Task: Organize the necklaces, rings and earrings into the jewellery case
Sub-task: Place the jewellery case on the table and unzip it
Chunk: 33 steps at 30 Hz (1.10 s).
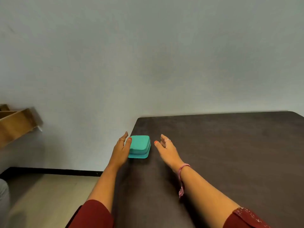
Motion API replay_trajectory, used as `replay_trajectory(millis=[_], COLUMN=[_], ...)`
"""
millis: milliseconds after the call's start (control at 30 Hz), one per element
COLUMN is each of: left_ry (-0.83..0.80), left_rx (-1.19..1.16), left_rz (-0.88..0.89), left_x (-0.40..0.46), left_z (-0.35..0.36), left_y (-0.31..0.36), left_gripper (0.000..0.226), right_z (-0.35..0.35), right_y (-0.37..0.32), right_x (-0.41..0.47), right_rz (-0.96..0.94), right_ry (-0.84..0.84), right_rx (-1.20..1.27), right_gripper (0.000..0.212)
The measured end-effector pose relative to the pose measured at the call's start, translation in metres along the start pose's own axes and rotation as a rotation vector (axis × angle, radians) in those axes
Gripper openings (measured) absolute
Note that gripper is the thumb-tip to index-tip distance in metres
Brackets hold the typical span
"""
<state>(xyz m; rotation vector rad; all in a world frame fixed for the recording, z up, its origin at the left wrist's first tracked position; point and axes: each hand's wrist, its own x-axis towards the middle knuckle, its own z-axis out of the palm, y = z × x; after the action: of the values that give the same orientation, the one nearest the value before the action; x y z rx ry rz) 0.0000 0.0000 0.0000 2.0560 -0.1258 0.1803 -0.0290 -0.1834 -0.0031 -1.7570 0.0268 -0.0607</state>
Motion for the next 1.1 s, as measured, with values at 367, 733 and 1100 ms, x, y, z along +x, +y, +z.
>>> replay_trajectory(millis=[367, 733, 1100], left_ry=[0.046, 0.056, 0.029], left_rx=[-0.174, -0.275, -0.463], left_rz=[-0.209, -0.268, -0.247], left_x=[0.017, 0.022, 0.002], left_z=[0.003, 0.009, 0.03], left_y=[-0.037, -0.04, 0.014], left_gripper=[0.045, 0.037, 0.025], right_z=[0.032, 0.039, -0.03], right_y=[0.034, 0.045, 0.02], right_x=[0.041, 0.052, 0.024], right_rz=[0.146, 0.145, 0.061], right_ry=[-0.144, -0.187, -0.165], right_rx=[-0.031, -0.103, -0.055], right_gripper=[0.05, 0.064, 0.059])
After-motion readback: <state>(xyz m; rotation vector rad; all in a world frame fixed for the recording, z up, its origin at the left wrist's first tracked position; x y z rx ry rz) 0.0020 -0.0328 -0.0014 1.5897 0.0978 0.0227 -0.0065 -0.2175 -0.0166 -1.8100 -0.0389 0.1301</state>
